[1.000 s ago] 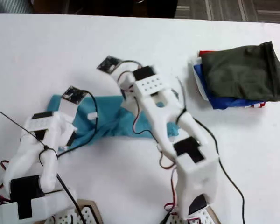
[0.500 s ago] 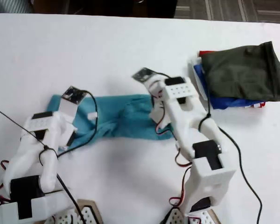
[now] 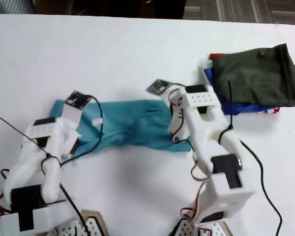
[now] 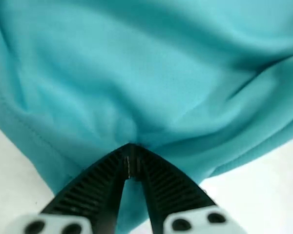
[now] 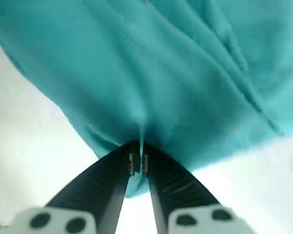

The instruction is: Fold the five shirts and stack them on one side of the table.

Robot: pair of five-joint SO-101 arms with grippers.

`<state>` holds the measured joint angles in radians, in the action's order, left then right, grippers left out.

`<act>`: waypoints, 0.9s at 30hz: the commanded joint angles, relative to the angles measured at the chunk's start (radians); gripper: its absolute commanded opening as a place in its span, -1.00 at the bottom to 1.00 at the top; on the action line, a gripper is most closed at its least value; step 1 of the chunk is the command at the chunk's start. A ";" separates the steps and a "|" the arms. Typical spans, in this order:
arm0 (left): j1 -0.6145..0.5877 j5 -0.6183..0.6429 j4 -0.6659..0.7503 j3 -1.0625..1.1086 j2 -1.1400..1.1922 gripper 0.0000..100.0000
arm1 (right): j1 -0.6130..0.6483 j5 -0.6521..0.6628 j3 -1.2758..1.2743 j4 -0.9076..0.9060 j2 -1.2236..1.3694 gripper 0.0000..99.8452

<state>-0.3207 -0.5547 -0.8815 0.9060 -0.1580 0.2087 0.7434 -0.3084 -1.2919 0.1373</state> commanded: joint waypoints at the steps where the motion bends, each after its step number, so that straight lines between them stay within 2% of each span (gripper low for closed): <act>1: 0.011 0.002 0.023 -0.027 -0.006 -0.95 | -0.018 -0.014 0.049 -0.018 -0.213 -0.96; 5: 0.012 0.003 -0.081 -0.119 -0.057 -0.95 | -0.045 -0.120 0.032 -0.024 -0.417 -0.96; 12: 0.002 0.003 -0.244 -0.275 -0.192 -0.95 | -0.147 -0.144 -0.236 -0.007 -0.613 -0.96; 16: -0.097 0.121 -0.253 -0.295 -0.204 -0.90 | -0.280 -0.140 -0.433 0.079 -0.714 -0.96; 21: -0.227 0.152 -0.201 -0.357 -0.078 -0.47 | -0.375 -0.135 -0.609 0.128 -0.854 -0.80; 27: -0.244 0.158 -0.247 -0.556 0.176 -0.47 | -0.377 -0.133 -0.677 0.124 -0.984 -0.70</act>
<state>-0.5600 -0.3997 -1.1116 0.4595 -0.0721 -0.1596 0.6068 -0.9835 -1.1830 -0.7756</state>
